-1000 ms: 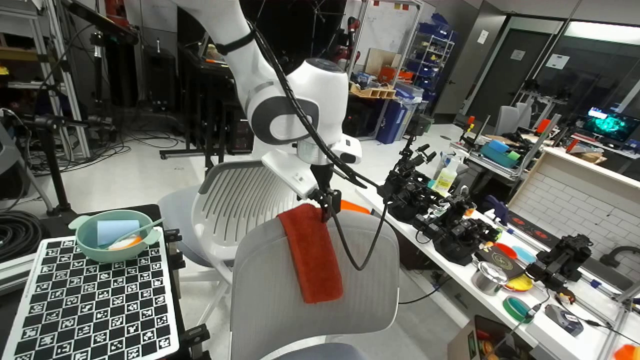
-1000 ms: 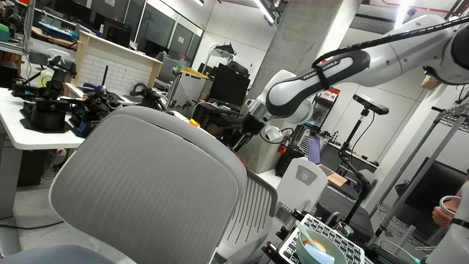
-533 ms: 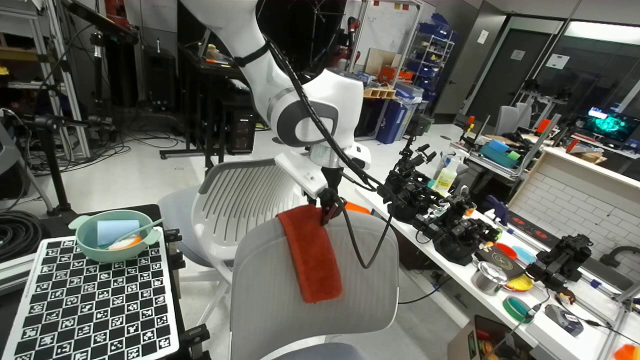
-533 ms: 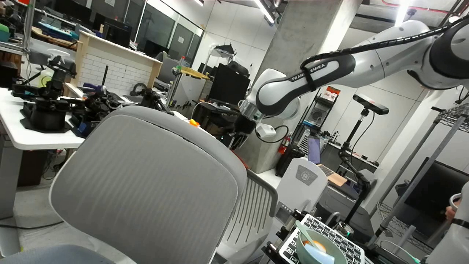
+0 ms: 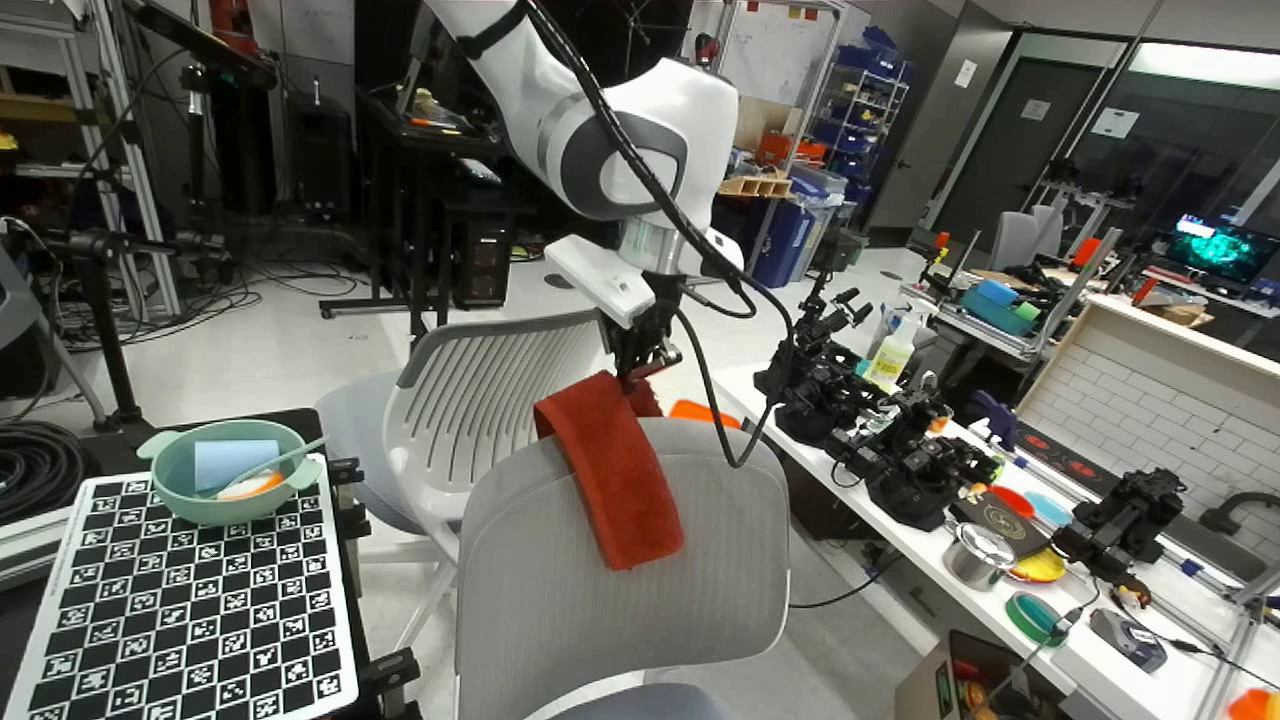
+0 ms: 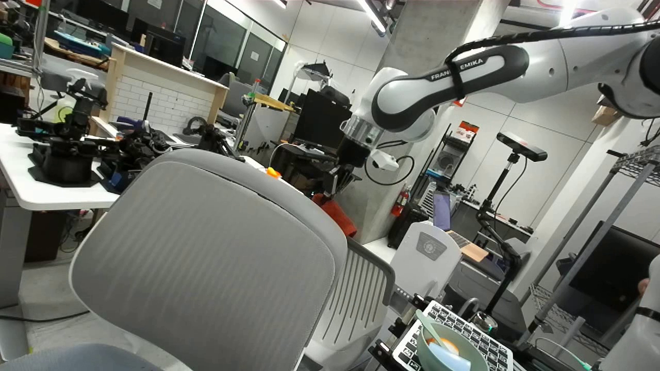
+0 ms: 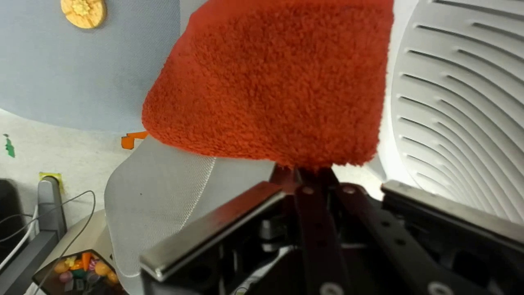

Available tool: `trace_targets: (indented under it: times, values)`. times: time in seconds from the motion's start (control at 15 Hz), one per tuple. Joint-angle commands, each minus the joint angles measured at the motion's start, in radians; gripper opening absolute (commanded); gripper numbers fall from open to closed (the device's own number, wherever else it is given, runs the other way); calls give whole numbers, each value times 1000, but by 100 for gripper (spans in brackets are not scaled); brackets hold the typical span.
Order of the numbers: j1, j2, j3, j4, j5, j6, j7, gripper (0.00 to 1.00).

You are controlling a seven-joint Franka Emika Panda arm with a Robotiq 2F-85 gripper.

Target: Shift the towel to the chair on the left, then back to the one on the right

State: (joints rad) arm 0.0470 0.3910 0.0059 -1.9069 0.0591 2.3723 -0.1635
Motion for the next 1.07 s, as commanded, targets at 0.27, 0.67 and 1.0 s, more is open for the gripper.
trace_targets:
  times: [0.27, 0.67, 1.0]
  values:
    - [-14, -178, 31, 16, 5, -143, 5, 1]
    - [3, -267, 52, 193, 49, -304, 0, 1]
    - [47, -232, 95, 337, 60, -374, 44, 1]
